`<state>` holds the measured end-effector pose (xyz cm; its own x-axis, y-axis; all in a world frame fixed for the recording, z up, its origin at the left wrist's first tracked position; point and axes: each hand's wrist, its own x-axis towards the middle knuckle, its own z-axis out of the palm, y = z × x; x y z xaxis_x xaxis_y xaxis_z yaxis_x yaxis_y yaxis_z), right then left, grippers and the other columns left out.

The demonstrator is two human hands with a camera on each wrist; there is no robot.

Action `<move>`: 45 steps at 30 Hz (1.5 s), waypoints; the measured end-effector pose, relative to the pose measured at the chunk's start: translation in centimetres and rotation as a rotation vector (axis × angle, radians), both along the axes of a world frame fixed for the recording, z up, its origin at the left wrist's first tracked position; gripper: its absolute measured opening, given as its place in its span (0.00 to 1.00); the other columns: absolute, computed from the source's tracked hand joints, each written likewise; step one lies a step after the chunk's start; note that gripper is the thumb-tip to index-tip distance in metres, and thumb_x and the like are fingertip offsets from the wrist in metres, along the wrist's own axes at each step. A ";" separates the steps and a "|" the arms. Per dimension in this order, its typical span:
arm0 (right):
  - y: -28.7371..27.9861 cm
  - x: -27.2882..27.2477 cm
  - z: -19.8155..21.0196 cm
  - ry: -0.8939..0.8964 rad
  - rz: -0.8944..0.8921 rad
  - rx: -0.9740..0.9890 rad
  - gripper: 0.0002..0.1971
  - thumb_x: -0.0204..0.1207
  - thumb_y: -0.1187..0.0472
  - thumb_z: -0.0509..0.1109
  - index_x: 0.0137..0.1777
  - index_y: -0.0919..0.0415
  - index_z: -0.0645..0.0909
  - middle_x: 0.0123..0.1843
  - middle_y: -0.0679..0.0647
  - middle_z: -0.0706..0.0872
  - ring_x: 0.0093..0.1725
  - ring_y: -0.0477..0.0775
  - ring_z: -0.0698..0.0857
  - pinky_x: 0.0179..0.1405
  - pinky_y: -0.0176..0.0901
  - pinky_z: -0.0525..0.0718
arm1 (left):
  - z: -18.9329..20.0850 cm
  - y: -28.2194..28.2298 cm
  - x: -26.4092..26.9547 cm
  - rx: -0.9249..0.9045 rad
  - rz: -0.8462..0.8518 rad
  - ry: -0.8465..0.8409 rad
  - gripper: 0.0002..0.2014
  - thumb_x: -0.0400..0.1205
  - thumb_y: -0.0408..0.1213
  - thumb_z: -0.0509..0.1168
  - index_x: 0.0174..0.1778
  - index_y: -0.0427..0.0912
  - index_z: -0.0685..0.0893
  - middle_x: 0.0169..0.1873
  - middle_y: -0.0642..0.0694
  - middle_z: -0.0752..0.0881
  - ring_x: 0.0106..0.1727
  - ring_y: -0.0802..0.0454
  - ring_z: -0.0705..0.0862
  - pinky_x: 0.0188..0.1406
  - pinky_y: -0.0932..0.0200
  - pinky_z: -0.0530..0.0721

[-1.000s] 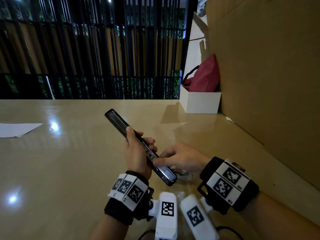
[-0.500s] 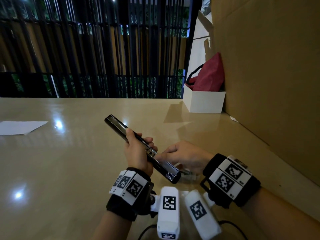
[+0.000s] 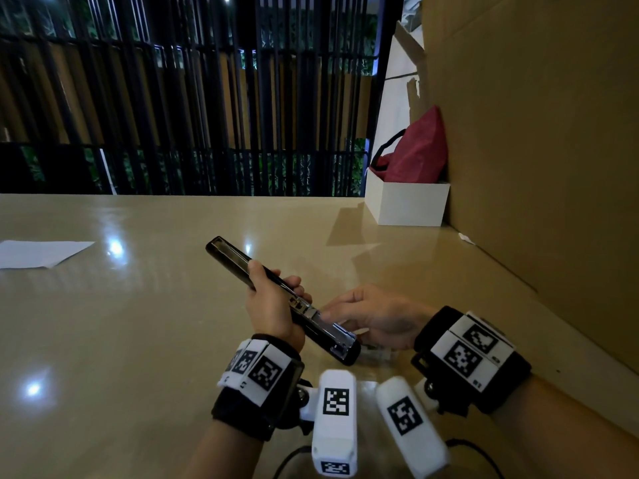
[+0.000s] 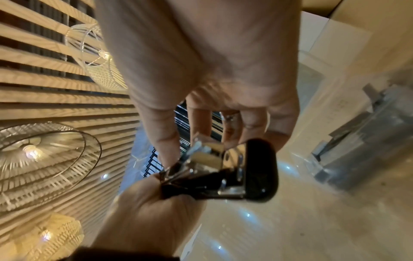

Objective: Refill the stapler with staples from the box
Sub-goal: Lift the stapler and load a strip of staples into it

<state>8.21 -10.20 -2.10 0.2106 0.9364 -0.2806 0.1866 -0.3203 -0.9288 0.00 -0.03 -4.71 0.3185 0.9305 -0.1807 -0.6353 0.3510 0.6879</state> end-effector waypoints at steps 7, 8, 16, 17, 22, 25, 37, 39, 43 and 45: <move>0.1 -0.6 -0.6 -0.156 -0.088 0.093 0.09 0.72 0.59 0.74 0.44 0.65 0.89 0.42 0.57 0.88 0.44 0.50 0.83 0.45 0.40 0.77 | -0.1 -0.3 0.0 0.007 0.035 0.007 0.18 0.84 0.54 0.52 0.36 0.43 0.69 0.08 0.51 0.76 0.10 0.58 0.71 0.16 0.68 0.73; 0.1 -0.7 -0.6 -0.184 -0.093 0.104 0.10 0.72 0.58 0.74 0.46 0.65 0.89 0.43 0.57 0.89 0.43 0.49 0.84 0.45 0.38 0.78 | -0.2 -0.2 0.0 0.003 0.041 0.007 0.18 0.84 0.53 0.52 0.36 0.43 0.69 0.08 0.51 0.76 0.10 0.58 0.71 0.15 0.69 0.73; -0.3 -1.1 0.3 -0.538 -0.127 0.361 0.05 0.68 0.60 0.77 0.43 0.55 0.88 0.39 0.43 0.84 0.42 0.39 0.81 0.40 0.29 0.74 | 0.1 -0.2 -0.3 0.005 0.049 0.047 0.19 0.84 0.53 0.52 0.35 0.43 0.70 0.07 0.52 0.76 0.09 0.58 0.71 0.18 0.65 0.71; -0.4 -1.2 0.4 -0.651 -0.087 0.417 0.05 0.69 0.61 0.77 0.44 0.55 0.88 0.43 0.44 0.82 0.46 0.41 0.80 0.44 0.29 0.73 | 0.1 -0.2 -0.3 0.012 0.051 0.061 0.19 0.84 0.53 0.52 0.35 0.43 0.70 0.09 0.51 0.76 0.08 0.59 0.71 0.18 0.65 0.71; -0.3 -1.5 0.7 -1.262 0.152 0.586 0.07 0.66 0.58 0.73 0.42 0.51 0.91 0.54 0.53 0.86 0.58 0.58 0.81 0.53 0.54 0.79 | 0.1 -0.3 -0.2 0.037 0.060 0.127 0.19 0.84 0.52 0.52 0.34 0.42 0.71 0.23 0.45 0.76 0.12 0.57 0.73 0.19 0.64 0.72; 0.1 -1.5 0.5 -1.442 0.171 0.619 0.07 0.59 0.57 0.73 0.35 0.49 0.91 0.47 0.54 0.89 0.48 0.60 0.87 0.40 0.52 0.83 | 0.1 -0.4 -0.2 0.037 0.069 0.138 0.19 0.84 0.52 0.53 0.33 0.42 0.70 0.19 0.46 0.77 0.16 0.54 0.73 0.21 0.62 0.71; 1.3 -1.4 -0.9 -1.525 0.147 0.761 0.13 0.63 0.56 0.62 0.29 0.55 0.89 0.35 0.51 0.89 0.36 0.57 0.88 0.31 0.44 0.84 | -0.2 0.1 -0.2 0.042 0.139 0.166 0.20 0.84 0.51 0.52 0.30 0.43 0.68 0.06 0.51 0.76 0.09 0.57 0.72 0.22 0.60 0.72; 1.3 -1.3 -1.2 -1.474 0.135 0.769 0.14 0.63 0.56 0.62 0.29 0.56 0.89 0.35 0.52 0.89 0.37 0.58 0.87 0.31 0.45 0.83 | -0.5 0.4 0.0 0.037 0.143 0.166 0.20 0.84 0.51 0.53 0.30 0.43 0.67 0.05 0.52 0.75 0.10 0.57 0.72 0.21 0.61 0.71; 1.1 0.2 -0.5 -1.091 -0.026 0.757 0.09 0.67 0.60 0.70 0.36 0.62 0.90 0.42 0.57 0.89 0.44 0.55 0.82 0.43 0.42 0.77 | -0.3 0.3 -0.2 0.049 0.180 0.181 0.19 0.84 0.52 0.53 0.32 0.44 0.68 0.20 0.45 0.77 0.11 0.58 0.72 0.20 0.63 0.72; 1.4 1.7 0.0 -0.978 -0.174 0.598 0.05 0.69 0.62 0.74 0.39 0.64 0.90 0.48 0.58 0.87 0.50 0.54 0.78 0.51 0.43 0.73 | -0.3 0.3 -0.4 0.056 0.190 0.201 0.18 0.84 0.52 0.53 0.33 0.44 0.68 0.24 0.45 0.77 0.18 0.55 0.74 0.22 0.62 0.73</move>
<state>9.95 -8.84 -2.09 0.2319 0.8019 0.5507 0.9053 0.0292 -0.4237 -0.44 0.22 -5.01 0.1002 0.9804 -0.1695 -0.5349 0.1967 0.8217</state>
